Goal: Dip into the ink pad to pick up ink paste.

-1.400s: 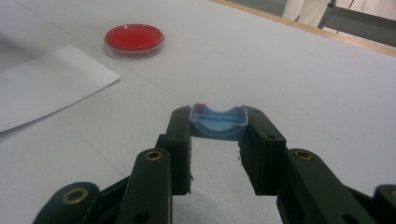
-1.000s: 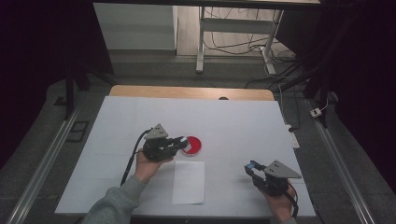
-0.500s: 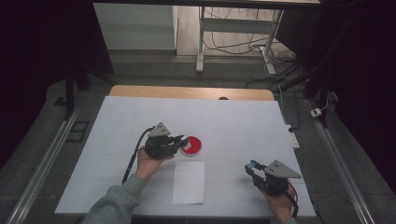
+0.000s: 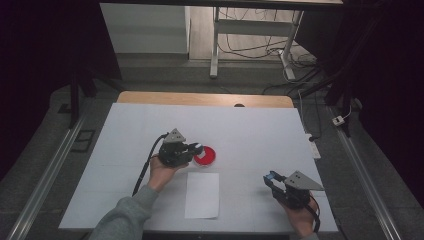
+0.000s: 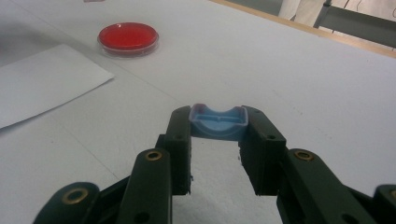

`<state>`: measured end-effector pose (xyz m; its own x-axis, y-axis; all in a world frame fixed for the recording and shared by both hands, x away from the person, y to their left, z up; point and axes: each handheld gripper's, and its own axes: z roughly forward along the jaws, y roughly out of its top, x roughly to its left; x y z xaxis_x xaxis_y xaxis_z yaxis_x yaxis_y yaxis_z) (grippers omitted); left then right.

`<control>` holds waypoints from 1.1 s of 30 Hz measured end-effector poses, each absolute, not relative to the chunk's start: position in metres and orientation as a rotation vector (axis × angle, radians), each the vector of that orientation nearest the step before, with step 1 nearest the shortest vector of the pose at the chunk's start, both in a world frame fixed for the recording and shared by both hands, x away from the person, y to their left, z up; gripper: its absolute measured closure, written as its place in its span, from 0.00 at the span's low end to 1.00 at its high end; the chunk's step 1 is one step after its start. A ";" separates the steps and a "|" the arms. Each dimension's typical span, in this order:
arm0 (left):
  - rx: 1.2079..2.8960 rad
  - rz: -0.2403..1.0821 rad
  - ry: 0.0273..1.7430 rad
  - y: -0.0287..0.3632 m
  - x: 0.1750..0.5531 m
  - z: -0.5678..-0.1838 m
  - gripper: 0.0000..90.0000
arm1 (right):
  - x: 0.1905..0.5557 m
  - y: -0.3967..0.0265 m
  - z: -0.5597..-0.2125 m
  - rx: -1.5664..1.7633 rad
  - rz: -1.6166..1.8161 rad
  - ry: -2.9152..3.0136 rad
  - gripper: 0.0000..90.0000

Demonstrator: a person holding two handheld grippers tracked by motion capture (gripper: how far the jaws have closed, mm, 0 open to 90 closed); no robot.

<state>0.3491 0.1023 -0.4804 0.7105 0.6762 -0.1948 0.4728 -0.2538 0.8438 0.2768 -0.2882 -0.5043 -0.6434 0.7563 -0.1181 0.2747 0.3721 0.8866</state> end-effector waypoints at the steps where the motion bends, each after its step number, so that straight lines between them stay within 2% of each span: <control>1: 1.906 0.252 0.894 0.102 0.350 -0.481 0.84 | 0.277 -0.288 -0.504 0.888 1.225 2.121 0.72; 33: 1.999 0.249 0.895 0.089 0.375 -0.503 0.84 | 0.278 -0.286 -0.507 0.893 1.205 2.125 0.72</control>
<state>0.3751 0.0886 -0.5034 0.7171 0.6773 -0.1645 0.4955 -0.3294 0.8037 0.2779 -0.2864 -0.5065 -0.6383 0.7595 -0.1250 0.2829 0.3825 0.8796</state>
